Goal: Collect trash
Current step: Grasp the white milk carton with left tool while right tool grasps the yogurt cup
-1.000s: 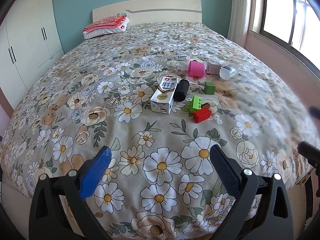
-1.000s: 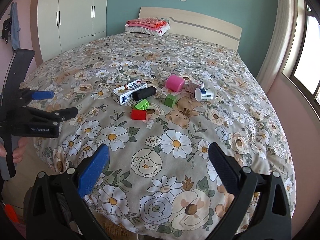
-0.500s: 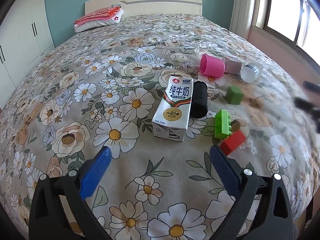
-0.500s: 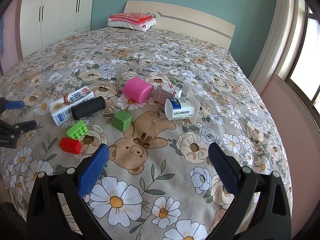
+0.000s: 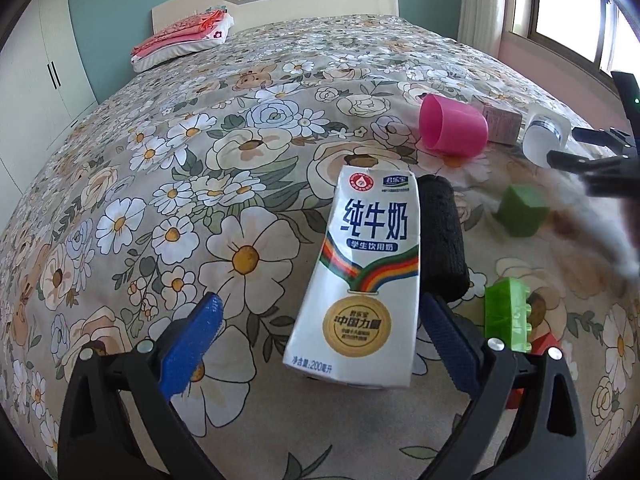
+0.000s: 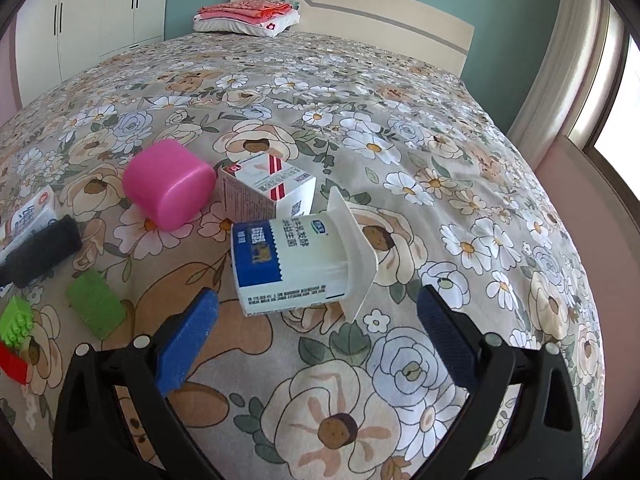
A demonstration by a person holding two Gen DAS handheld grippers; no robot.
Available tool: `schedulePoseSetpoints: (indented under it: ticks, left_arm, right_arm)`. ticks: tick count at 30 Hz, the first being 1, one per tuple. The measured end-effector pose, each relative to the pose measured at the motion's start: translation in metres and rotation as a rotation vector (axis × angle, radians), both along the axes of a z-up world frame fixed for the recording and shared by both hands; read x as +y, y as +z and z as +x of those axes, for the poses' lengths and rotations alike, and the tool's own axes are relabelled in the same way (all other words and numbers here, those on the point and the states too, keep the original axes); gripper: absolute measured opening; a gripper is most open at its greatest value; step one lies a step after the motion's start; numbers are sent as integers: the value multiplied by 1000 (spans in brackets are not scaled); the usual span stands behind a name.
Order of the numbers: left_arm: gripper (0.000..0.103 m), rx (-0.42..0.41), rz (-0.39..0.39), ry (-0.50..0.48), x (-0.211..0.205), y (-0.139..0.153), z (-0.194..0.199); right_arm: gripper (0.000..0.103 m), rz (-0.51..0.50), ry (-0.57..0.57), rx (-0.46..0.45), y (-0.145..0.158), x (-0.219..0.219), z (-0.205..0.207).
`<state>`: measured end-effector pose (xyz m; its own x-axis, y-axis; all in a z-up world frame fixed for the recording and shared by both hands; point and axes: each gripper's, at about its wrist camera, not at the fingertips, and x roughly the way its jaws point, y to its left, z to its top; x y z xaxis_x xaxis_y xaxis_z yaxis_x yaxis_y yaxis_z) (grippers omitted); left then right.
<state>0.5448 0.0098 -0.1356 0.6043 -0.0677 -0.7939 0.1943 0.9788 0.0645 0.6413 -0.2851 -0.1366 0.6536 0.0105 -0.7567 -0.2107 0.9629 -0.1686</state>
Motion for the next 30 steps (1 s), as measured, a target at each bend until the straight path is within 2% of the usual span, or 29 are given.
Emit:
schedulePoseSetpoints:
  ticks: [4, 10, 11, 13, 14, 15, 16, 18, 19, 25, 30]
  left_arm:
    - [100, 15, -2, -15, -5, -10, 12]
    - [100, 47, -58, -27, -4, -15, 28]
    - [100, 50, -64, -27, -3, -15, 29]
    - [99, 51, -73, -29, -3, -16, 30]
    - [91, 47, -77, -37, -3, -15, 30]
    - [80, 42, -77, -44, -4, -15, 28]
    - [74, 37, -70, -49, -6, -14, 27]
    - [54, 41, -59, -60, -8, -13, 25]
    - [51, 45, -65, -67, -9, -13, 24]
    - [50, 84, -95, -42, -1, -2, 17]
    - [50, 63, -95, -16, 6, 26, 2]
  right_arm:
    - [97, 52, 18, 39, -11, -3, 21]
    - [96, 109, 44, 66, -16, -2, 30]
    - [93, 106, 46, 65, -16, 0, 30]
    - [75, 101, 53, 80, -18, 2, 30]
    - [66, 106, 50, 89, -19, 2, 30]
    - [66, 109, 45, 86, -19, 2, 29]
    - [66, 112, 44, 83, -18, 1, 28]
    - [65, 121, 42, 79, -17, 2, 24]
    - [64, 131, 43, 81, -17, 1, 22]
    - [63, 137, 33, 74, -4, -3, 4]
    - [63, 147, 19, 46, 26, -10, -16]
